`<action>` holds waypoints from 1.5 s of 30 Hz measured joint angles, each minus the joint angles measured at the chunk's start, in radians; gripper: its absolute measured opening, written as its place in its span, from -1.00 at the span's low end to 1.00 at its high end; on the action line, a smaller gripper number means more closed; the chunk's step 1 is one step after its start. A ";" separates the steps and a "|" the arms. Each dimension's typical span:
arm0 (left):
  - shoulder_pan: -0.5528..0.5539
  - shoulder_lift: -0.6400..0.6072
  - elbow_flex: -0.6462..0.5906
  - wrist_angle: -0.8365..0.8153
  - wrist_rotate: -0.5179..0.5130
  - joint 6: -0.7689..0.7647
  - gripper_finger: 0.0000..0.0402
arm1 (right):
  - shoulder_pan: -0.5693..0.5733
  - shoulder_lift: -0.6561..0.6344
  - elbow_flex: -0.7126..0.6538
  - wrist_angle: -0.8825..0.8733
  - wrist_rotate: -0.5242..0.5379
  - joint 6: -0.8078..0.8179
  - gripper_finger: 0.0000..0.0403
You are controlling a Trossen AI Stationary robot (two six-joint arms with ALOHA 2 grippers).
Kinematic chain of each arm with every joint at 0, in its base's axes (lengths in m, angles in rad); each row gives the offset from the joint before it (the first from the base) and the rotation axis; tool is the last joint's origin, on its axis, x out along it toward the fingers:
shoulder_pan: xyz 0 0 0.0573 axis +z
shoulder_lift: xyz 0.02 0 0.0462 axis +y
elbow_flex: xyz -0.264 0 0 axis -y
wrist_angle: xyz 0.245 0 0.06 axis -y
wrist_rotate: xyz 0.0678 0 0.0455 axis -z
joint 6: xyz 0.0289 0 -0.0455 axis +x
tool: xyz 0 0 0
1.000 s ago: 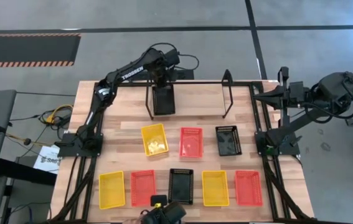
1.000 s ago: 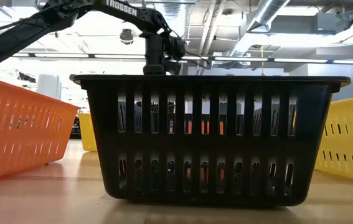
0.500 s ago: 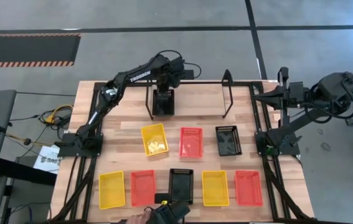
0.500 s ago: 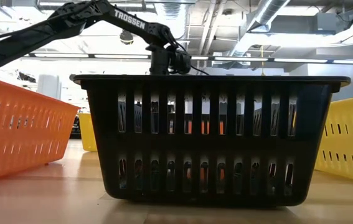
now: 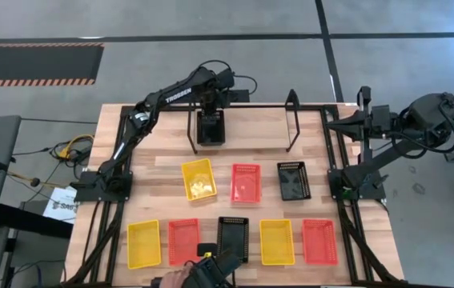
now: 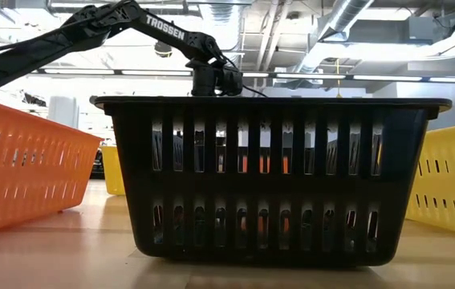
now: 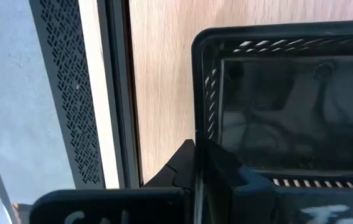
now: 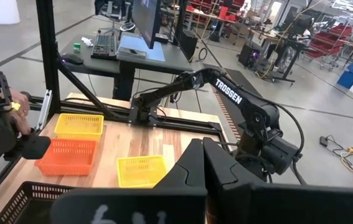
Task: Stack baskets on shelf by color
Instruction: Put the left black bin on the shelf, then put the top yellow bin on the shelf
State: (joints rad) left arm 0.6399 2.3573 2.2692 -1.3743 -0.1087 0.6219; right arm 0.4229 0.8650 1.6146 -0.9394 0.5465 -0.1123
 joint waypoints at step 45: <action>-0.050 -0.079 0.080 -0.016 -0.029 -0.158 -0.20 | 0.000 -0.002 0.000 -0.014 0.000 0.000 -0.99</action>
State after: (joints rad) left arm 0.5898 2.2787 2.3495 -1.3906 -0.1378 0.4637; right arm 0.4231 0.8627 1.6146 -0.9535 0.5465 -0.1120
